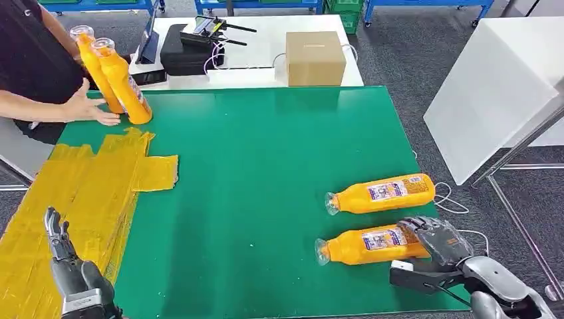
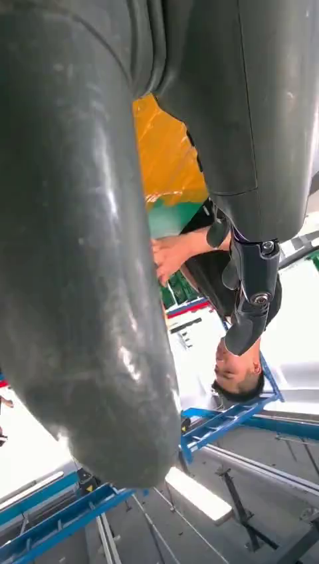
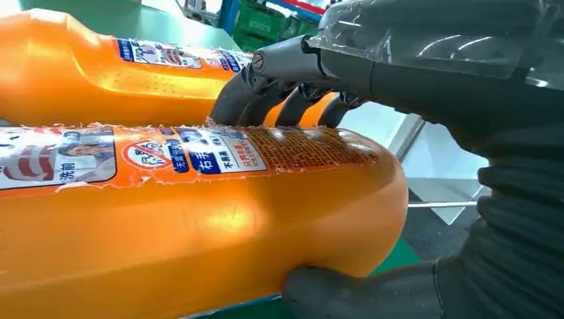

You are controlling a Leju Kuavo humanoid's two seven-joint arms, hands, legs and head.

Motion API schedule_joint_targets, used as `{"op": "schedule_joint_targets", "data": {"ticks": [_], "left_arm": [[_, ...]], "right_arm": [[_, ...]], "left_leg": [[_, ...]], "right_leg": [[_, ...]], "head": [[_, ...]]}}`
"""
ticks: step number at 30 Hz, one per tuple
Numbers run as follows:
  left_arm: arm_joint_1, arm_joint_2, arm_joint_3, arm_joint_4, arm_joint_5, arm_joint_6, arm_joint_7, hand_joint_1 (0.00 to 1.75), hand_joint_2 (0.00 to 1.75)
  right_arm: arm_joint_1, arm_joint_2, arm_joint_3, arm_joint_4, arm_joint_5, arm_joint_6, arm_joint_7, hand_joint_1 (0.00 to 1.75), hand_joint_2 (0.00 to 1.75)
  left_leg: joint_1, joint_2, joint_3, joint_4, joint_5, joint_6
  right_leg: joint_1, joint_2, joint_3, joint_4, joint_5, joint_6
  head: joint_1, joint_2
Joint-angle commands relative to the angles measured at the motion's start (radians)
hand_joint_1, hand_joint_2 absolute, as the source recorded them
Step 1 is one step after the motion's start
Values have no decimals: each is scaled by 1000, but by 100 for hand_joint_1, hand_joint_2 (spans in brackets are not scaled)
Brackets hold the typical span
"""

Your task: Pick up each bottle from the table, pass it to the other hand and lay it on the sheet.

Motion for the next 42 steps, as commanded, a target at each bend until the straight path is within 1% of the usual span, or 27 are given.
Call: {"op": "schedule_joint_targets", "data": {"ticks": [1, 4, 8, 15, 16, 20, 24, 25, 30, 33, 36, 40, 41, 42], "left_arm": [[-19, 23, -26, 38, 6, -3, 0, 0, 0], [-19, 24, -28, 39, 8, -3, 0, 0, 0], [-24, 26, -36, 49, 16, -5, 0, 0, 0], [-30, 18, -29, 51, 45, -56, 0, 0, 0], [-30, 18, -32, 41, 51, -65, 0, 0, 0], [-36, 14, -32, 47, 51, -68, 0, 0, 0], [-40, 14, -31, 51, 54, -73, 0, 0, 0], [-42, 14, -31, 54, 56, -76, 0, 0, 0], [-48, 18, -39, 60, 60, -73, 0, 0, 0], [-49, 18, -39, 61, 61, -73, 0, 0, 0], [-51, 22, -42, 60, 64, -69, 0, 0, 0], [-49, 25, -41, 53, 72, -73, 0, 0, 0], [-47, 23, -34, 56, 87, -96, 0, 0, 0], [-47, 23, -34, 56, 87, -96, 0, 0, 0]], "right_arm": [[7, 0, 44, 34, 0, 17, 8, 175, 175], [15, -10, 46, 29, -10, 21, 13, 175, 175], [42, -44, 49, 0, -41, 22, 30, 175, 175], [47, -54, 74, 4, -66, 14, 49, 175, 175], [41, -68, 98, 18, -49, 60, 80, 0, 175], [45, -84, 127, 53, -40, 65, 82, 0, 175], [48, -99, 127, 50, -61, 75, 86, 0, 175], [53, -105, 125, 42, -74, 78, 88, 175, 175], [68, -130, 131, 21, -102, 80, 102, 175, 175], [68, -129, 133, 23, -103, 79, 102, 175, 175], [65, -132, 140, 26, -115, 71, 106, 175, 175], [75, -93, 110, 13, -165, 7, 92, 175, 175], [81, -84, 99, -1, -187, -11, 79, 175, 175], [81, -84, 99, -1, -187, -11, 79, 175, 175]], "left_leg": [[1, -1, 2, -1, 0, -1], [1, -2, 2, -2, 0, -1], [1, -3, 2, -2, 0, -1], [1, -2, 3, -1, 0, -1], [1, -2, 3, -2, 1, -1], [1, -2, 3, -1, 0, -1], [1, -2, 3, -2, 0, -1], [1, -2, 3, -2, 0, -1], [2, -5, 3, -3, 1, -2], [0, -2, 4, -1, 0, -1], [1, -3, 4, -2, 0, -1], [1, -2, 5, -2, 0, -1], [2, -3, 5, -3, 0, -1], [1, -2, 5, -2, 0, -1]], "right_leg": [[1, -1, 2, -2, 0, 0], [1, -2, 3, -3, 0, 0], [1, -4, 3, -2, 0, 0], [1, -2, 3, -2, 0, 0], [1, -3, 4, -3, 0, 0], [1, -2, 3, -2, 0, 0], [2, -2, 4, -3, 0, 0], [1, -2, 4, -2, 0, 0], [2, -5, 5, -4, 1, 0], [1, -2, 4, -2, 0, 0], [1, -3, 5, -3, 0, 0], [1, -2, 5, -3, 0, 0], [2, -3, 6, -4, 0, 0], [1, -2, 5, -3, 0, 0]], "head": [[0, 0], [0, 0], [0, 0], [0, 0], [0, 0], [0, 0], [0, 0], [0, 0], [0, 0], [0, 0], [0, 0], [0, 0], [0, 0], [0, 0]]}}
